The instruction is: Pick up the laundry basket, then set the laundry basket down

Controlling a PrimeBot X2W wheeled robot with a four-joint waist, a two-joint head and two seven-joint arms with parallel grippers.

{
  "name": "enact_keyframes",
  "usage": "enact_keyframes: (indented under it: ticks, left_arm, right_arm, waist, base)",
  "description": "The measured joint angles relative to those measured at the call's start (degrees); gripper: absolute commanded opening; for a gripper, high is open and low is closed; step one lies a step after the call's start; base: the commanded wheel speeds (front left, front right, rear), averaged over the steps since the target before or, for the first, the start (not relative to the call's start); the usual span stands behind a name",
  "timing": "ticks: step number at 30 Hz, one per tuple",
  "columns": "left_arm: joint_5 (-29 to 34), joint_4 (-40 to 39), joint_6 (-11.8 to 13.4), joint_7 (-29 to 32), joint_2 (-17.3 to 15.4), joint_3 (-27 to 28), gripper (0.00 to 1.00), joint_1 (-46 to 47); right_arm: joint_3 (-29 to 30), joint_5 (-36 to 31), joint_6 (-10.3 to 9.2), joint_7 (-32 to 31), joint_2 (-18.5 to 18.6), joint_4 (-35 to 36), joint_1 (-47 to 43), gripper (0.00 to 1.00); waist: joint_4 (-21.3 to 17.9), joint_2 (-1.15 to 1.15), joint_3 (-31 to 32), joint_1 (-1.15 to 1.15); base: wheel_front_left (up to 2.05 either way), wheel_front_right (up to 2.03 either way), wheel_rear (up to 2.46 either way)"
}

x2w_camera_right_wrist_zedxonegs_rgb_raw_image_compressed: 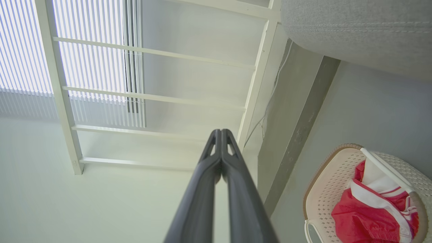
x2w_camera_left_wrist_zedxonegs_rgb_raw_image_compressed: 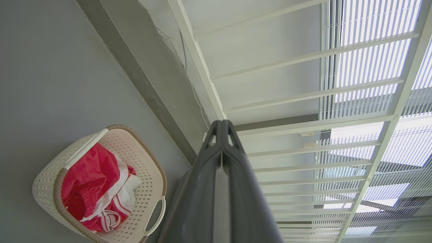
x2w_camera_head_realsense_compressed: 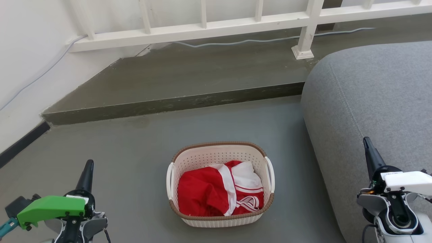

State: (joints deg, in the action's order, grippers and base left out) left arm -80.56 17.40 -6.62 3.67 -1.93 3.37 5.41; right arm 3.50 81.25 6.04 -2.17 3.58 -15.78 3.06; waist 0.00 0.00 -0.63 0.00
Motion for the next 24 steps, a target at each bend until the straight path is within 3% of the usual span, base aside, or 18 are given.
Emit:
enact_keyframes:
  ticks: [15, 24]
  left_arm:
    - [-9.89, -1.15, -0.27, 2.88, 0.01, 1.79, 0.0, 0.0]
    - [-11.04, -1.21, -0.47, 2.92, 0.01, 1.86, 0.0, -0.01]
  right_arm:
    - [2.67, 10.9, 0.53, -2.63, -0.32, -0.01, 0.08, 0.0]
    - [2.93, 11.21, 0.53, -2.99, -0.33, -0.01, 0.09, 0.0]
  waist:
    - [0.01, 0.0, 0.48, 0.0]
    - [0.01, 0.0, 0.48, 0.0]
  base:
    - [0.0, 0.0, 0.0]
    - [0.0, 0.0, 0.0]
